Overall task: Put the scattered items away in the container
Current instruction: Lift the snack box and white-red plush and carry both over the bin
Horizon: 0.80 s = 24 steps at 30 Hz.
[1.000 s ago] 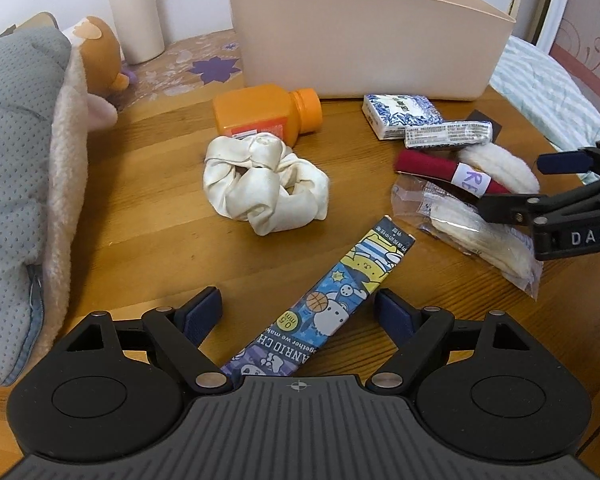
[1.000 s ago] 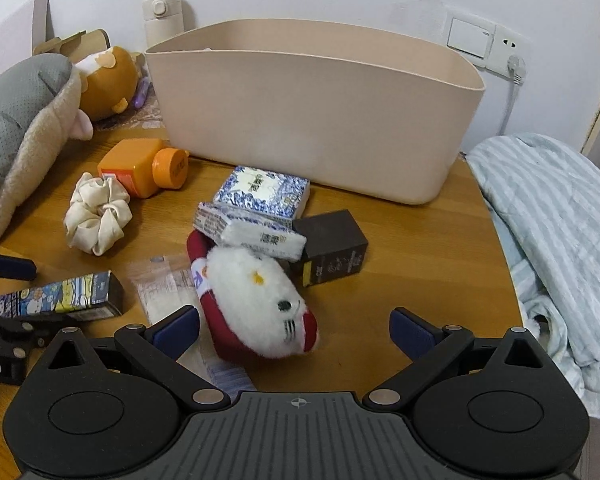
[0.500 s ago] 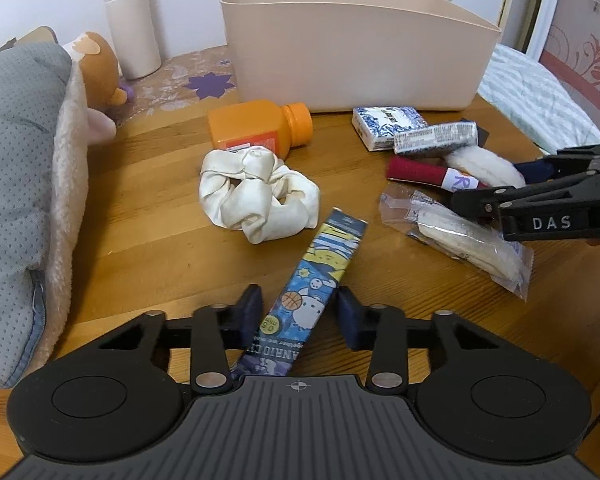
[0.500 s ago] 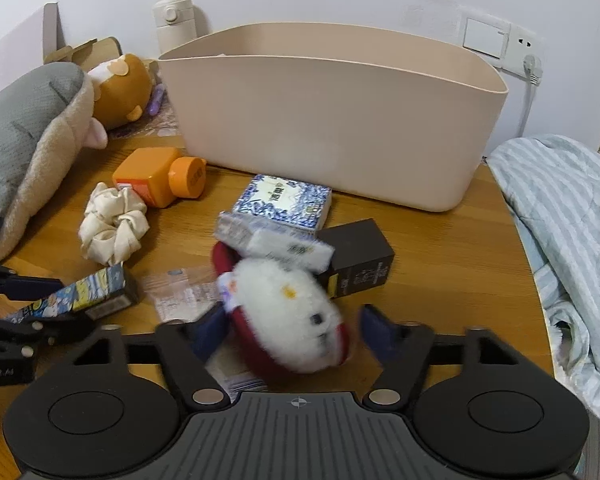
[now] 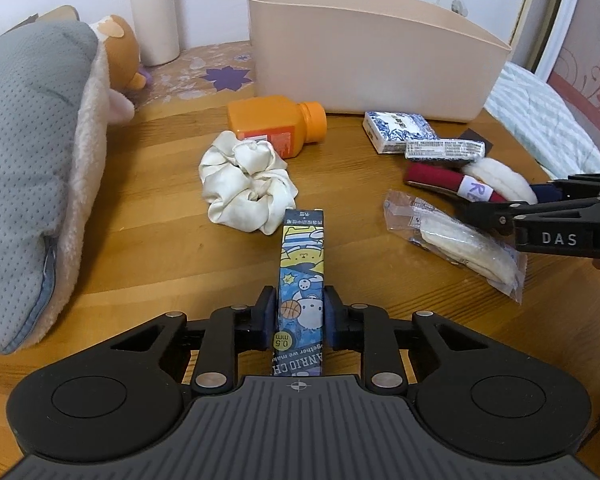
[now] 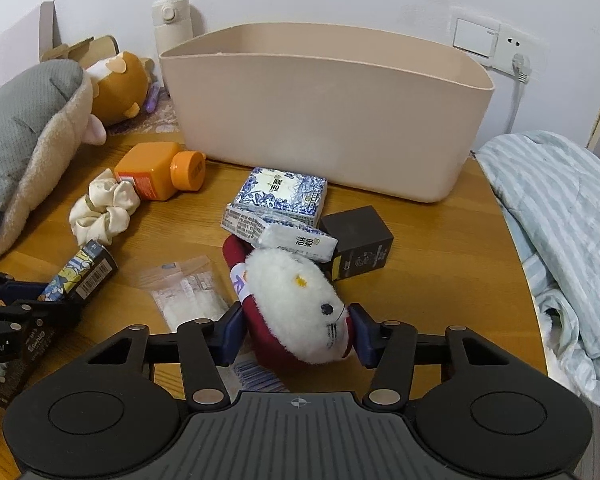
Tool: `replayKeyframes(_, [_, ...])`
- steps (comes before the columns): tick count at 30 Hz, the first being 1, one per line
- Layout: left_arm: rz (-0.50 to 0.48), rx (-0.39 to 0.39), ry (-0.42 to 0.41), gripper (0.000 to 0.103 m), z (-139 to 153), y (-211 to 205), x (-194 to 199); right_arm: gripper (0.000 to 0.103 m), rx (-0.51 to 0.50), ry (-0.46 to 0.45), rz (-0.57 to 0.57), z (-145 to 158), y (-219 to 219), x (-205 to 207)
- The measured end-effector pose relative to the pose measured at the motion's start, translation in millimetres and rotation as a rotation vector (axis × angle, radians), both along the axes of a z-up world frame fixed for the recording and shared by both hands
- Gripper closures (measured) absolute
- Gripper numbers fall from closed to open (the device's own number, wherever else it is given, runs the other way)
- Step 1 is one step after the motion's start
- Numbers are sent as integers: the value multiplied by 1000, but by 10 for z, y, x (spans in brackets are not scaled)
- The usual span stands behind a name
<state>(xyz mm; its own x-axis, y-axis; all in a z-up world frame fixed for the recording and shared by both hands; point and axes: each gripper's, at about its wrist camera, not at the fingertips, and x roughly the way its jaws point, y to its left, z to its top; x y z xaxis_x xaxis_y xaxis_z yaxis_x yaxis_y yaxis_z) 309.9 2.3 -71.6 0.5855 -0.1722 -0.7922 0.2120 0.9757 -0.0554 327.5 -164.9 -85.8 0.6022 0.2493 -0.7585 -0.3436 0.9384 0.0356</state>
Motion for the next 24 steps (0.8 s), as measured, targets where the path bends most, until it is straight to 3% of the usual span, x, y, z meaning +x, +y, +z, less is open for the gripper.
replayKeyframes(24, [-17, -25, -144, 79, 563, -59, -275, 53, 50, -142, 5, 660, -88, -377])
